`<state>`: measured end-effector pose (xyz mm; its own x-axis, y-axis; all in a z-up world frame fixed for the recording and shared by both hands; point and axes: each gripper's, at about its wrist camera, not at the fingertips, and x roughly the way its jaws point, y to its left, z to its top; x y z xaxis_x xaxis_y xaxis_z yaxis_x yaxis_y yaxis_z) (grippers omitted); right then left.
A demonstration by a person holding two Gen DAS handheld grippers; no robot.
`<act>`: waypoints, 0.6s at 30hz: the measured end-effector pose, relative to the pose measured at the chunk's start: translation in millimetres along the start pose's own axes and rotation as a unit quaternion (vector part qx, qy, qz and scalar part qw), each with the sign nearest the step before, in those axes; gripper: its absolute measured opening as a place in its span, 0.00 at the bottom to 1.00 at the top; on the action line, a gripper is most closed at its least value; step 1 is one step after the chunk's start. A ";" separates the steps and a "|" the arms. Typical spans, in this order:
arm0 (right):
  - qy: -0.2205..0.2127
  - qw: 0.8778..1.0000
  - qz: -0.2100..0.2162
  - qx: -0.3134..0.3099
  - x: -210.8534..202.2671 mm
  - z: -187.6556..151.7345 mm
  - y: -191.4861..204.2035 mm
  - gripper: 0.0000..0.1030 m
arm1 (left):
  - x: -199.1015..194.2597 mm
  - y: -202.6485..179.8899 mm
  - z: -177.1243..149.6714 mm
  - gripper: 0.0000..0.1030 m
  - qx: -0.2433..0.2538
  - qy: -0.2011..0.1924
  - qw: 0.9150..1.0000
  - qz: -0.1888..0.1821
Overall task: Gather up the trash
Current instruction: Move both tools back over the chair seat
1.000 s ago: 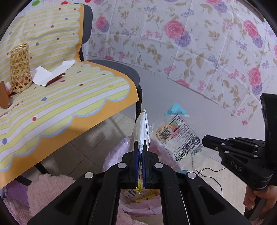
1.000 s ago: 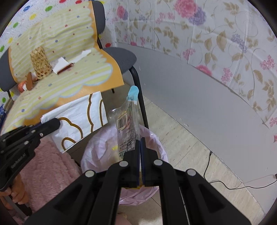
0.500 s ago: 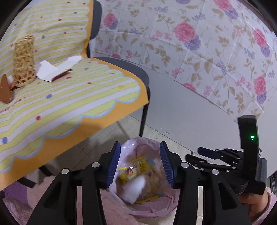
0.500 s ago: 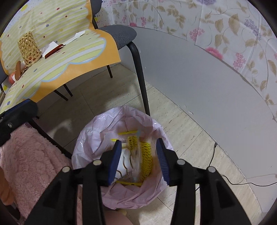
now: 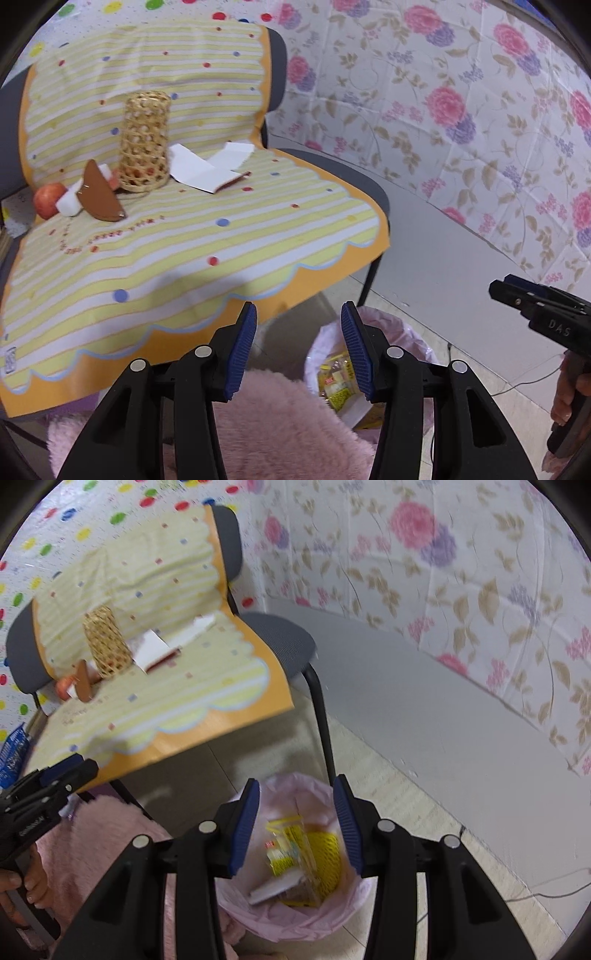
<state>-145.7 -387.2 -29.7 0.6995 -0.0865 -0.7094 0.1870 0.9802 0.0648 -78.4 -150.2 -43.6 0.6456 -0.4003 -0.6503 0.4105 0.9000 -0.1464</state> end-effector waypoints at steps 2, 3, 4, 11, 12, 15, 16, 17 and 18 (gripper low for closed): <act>-0.008 1.000 0.006 -0.005 -3.7 6.8 6.6 0.40 | -6.7 8.3 3.4 0.48 -0.002 -0.005 1.000 0.014; -0.011 1.000 0.007 -0.007 -4.8 9.6 9.4 0.40 | -9.7 12.9 5.3 0.48 -0.006 -0.008 1.000 0.018; -0.016 1.000 0.012 -0.010 -5.7 14.6 13.3 0.40 | -12.6 18.4 7.2 0.48 -0.012 -0.009 1.000 0.022; -0.030 0.998 0.043 -0.045 0.5 39.6 46.0 0.44 | -21.9 49.0 20.0 0.57 -0.038 -0.017 0.998 0.057; -0.030 0.997 0.046 -0.049 2.2 41.7 50.1 0.44 | -22.4 53.0 22.1 0.57 -0.039 -0.017 0.997 0.065; -0.028 0.996 0.061 -0.066 12.9 53.2 67.3 0.45 | -24.9 66.1 26.3 0.62 -0.047 -0.022 0.995 0.084; -0.026 0.995 0.065 -0.069 16.1 55.4 71.9 0.45 | -26.3 73.2 28.0 0.63 -0.053 -0.025 0.994 0.092; -0.024 0.994 0.071 -0.074 21.3 58.5 77.2 0.47 | -27.0 79.0 29.2 0.64 -0.058 -0.026 0.993 0.098; -0.023 0.994 0.074 -0.076 24.4 59.7 80.6 0.49 | -27.2 83.8 30.4 0.67 -0.061 -0.026 0.992 0.104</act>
<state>-72.4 -321.0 0.2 0.7427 0.0563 -0.6672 -0.0244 0.9981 0.0571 -42.0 -69.1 -15.5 0.7424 -0.2090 -0.6365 0.1855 0.9771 -0.1045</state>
